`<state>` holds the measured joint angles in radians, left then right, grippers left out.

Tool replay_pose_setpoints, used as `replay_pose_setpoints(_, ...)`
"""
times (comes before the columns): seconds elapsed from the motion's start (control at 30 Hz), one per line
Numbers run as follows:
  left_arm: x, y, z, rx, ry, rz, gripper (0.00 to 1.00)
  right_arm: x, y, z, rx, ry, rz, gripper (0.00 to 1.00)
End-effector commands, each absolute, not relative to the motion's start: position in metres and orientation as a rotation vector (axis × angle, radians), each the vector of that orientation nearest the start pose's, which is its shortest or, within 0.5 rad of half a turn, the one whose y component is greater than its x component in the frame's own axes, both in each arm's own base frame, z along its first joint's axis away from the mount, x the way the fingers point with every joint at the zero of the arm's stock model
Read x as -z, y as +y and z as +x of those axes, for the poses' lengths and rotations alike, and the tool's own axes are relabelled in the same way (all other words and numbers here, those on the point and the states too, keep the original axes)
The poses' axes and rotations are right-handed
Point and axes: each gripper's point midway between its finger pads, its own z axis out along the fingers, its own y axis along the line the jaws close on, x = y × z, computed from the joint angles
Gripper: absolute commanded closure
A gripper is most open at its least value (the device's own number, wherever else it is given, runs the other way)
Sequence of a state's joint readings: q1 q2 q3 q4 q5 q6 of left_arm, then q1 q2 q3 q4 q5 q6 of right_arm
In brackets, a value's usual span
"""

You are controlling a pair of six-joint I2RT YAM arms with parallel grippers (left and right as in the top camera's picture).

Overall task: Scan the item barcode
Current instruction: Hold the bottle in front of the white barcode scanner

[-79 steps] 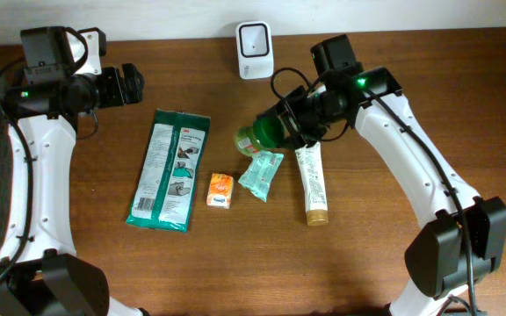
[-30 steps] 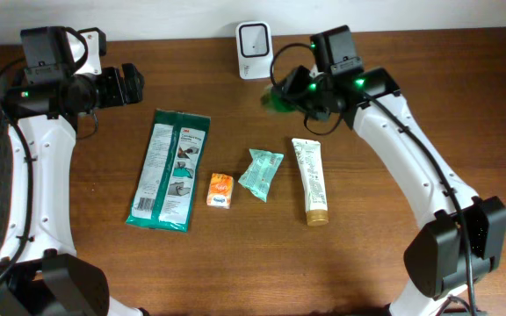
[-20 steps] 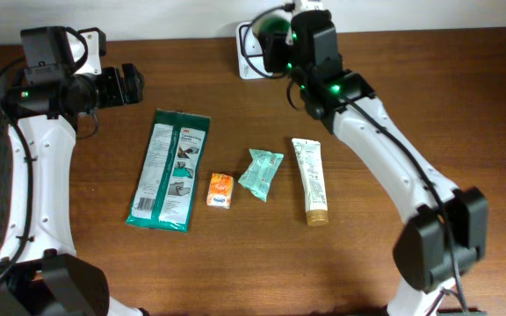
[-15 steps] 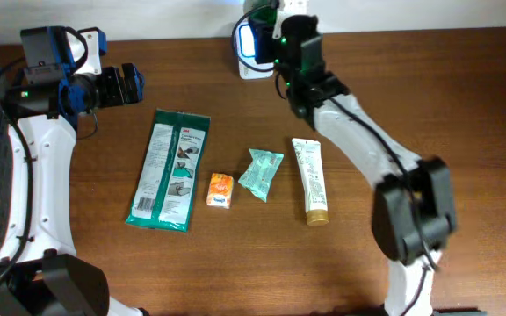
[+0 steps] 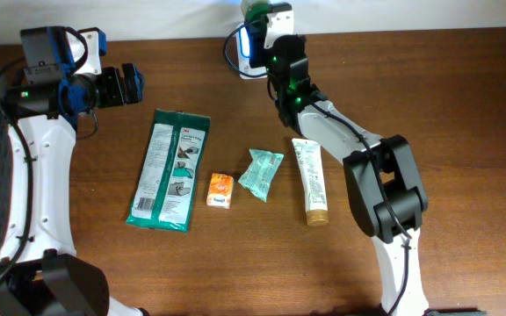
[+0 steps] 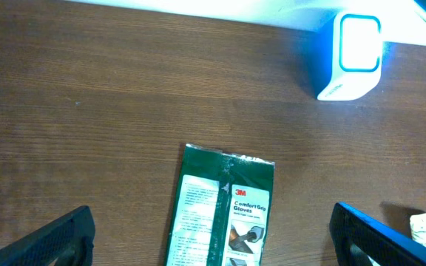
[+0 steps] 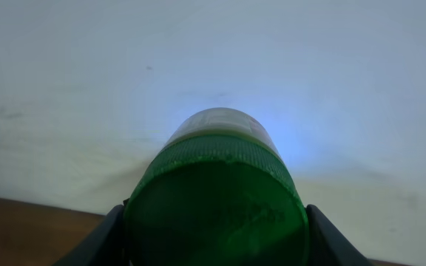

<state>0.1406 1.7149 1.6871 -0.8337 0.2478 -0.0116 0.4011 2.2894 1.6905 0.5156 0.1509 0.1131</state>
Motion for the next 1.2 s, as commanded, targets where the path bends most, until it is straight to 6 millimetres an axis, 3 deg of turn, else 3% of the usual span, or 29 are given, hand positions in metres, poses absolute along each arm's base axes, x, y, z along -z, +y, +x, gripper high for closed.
replay_pose_setpoints(0.0, -0.258, 0.021, 0.464, 0.247, 2.379, -0.056, 0.01, -0.197, 0.240, 0.635, -0.251, 1.639, -0.116, 0.75)
replay_pose_setpoints(0.23, -0.258, 0.021, 0.464, 0.247, 2.379, -0.056, 0.01, -0.178, 0.241, 0.639, -0.230, 1.640, -0.135, 0.75)
replay_pose_setpoints(0.67, -0.258, 0.021, 0.464, 0.247, 2.379, -0.056, 0.01, -0.193, 0.244, 0.638, -0.228, 1.577, -0.144, 0.75)
replay_pose_setpoints(1.0, -0.258, 0.021, 0.464, 0.247, 2.379, -0.056, 0.01, -0.231, 0.240, 0.629, -0.226, 1.591, -0.149, 0.75)
replay_pose_setpoints(1.17, -0.258, 0.021, 0.464, 0.247, 2.379, -0.056, 0.01, -0.259, 0.236, 0.610, -0.226, 1.674, -0.185, 0.75)
